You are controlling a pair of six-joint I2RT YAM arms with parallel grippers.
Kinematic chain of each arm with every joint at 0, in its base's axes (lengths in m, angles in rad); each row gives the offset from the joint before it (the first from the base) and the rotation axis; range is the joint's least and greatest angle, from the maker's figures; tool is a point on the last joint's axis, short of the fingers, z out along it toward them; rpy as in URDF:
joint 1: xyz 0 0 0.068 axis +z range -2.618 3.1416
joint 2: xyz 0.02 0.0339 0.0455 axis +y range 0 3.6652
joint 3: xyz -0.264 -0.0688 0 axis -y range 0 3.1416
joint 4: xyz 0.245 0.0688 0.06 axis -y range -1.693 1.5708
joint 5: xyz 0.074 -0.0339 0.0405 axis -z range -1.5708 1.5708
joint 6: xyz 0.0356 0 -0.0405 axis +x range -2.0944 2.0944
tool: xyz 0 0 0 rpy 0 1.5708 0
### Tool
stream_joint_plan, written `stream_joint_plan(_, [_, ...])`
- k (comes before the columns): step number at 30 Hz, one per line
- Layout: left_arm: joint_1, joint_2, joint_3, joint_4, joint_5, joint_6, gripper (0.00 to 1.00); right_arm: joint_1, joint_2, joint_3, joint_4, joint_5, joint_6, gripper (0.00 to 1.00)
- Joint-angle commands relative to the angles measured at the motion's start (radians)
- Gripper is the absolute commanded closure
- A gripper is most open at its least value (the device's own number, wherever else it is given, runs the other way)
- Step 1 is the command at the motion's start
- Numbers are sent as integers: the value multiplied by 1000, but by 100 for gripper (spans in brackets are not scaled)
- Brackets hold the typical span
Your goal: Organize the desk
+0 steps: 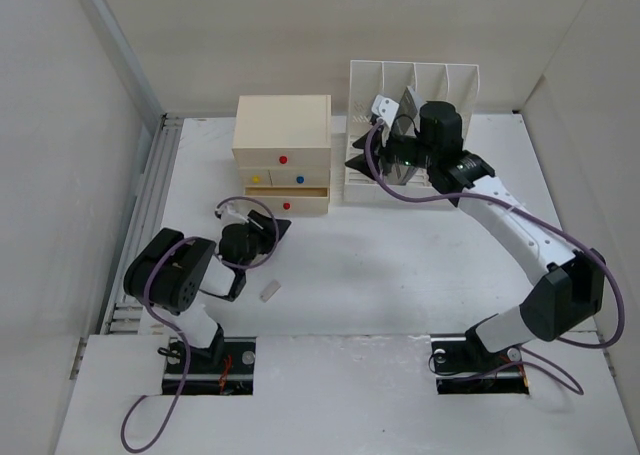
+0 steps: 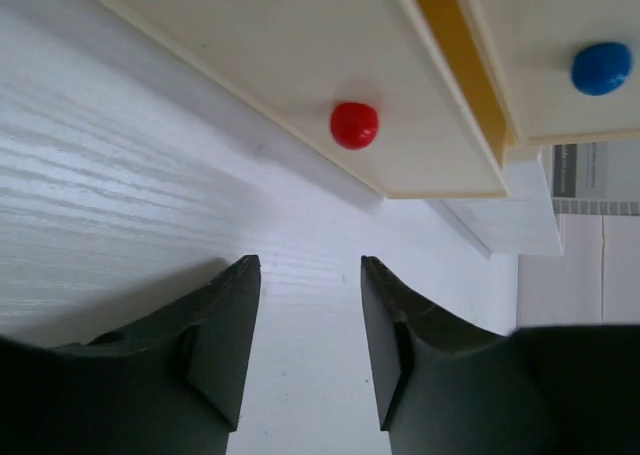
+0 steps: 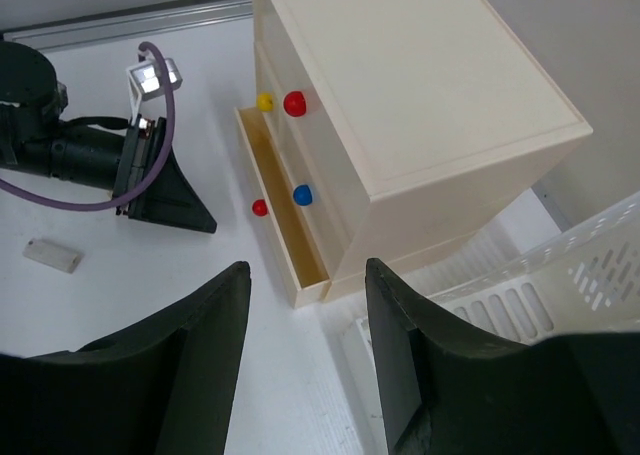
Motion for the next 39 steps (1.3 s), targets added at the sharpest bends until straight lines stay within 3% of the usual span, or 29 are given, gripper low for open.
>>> stream_joint_plan(1, [-6,-77,-1,67,1,25,57,-5,-2,2,31,-31,9,45])
stream_joint_plan(7, [-16,-253,-10,-69,-52,76,60,-5,7,2,31,-31,9,45])
stream_joint_plan(15, [6,-380,146,-381,-119,170,62,-5,27,-7,31,-31,-2,45])
stream_joint_plan(16, [7,-380,156,-395,-109,186,65,4,27,-7,31,-31,-16,52])
stream_joint_plan(17, [7,-421,156,-427,-109,187,89,24,27,-7,8,-31,-46,59])
stream_joint_plan(18, [7,-447,166,-450,-109,214,100,40,42,-7,-43,-31,-86,64])
stream_joint_plan(19, [7,-480,167,-473,-109,223,100,58,71,2,-77,-31,-184,74])
stream_joint_plan(20, [7,-522,167,-531,-124,233,100,75,91,16,-116,-51,-239,77])
stream_joint_plan(24, [7,-843,241,-790,-206,298,100,202,168,1,-214,-62,-474,78])
stream_joint_plan(26, [-3,-945,300,-910,-230,347,95,256,192,-27,-188,-33,-514,73])
stream_joint_plan(27, [-3,-1035,356,-1018,-270,358,83,311,205,-27,-188,8,-514,72])
stream_joint_plan(28, [-3,-1076,384,-1063,-279,368,83,334,223,-27,-188,22,-514,70])
stream_joint_plan(29, [-12,-1111,415,-1109,-280,368,64,357,240,-7,-197,31,-523,67])
stream_joint_plan(31, [-12,-1210,481,-1204,-292,389,46,408,290,8,-197,32,-524,57])
stream_joint_plan(34, [-12,-1292,544,-1304,-336,446,26,451,364,57,-257,44,-548,53])
stream_joint_plan(39, [-12,-1422,565,-1370,-369,594,20,560,468,111,-317,79,-600,49])
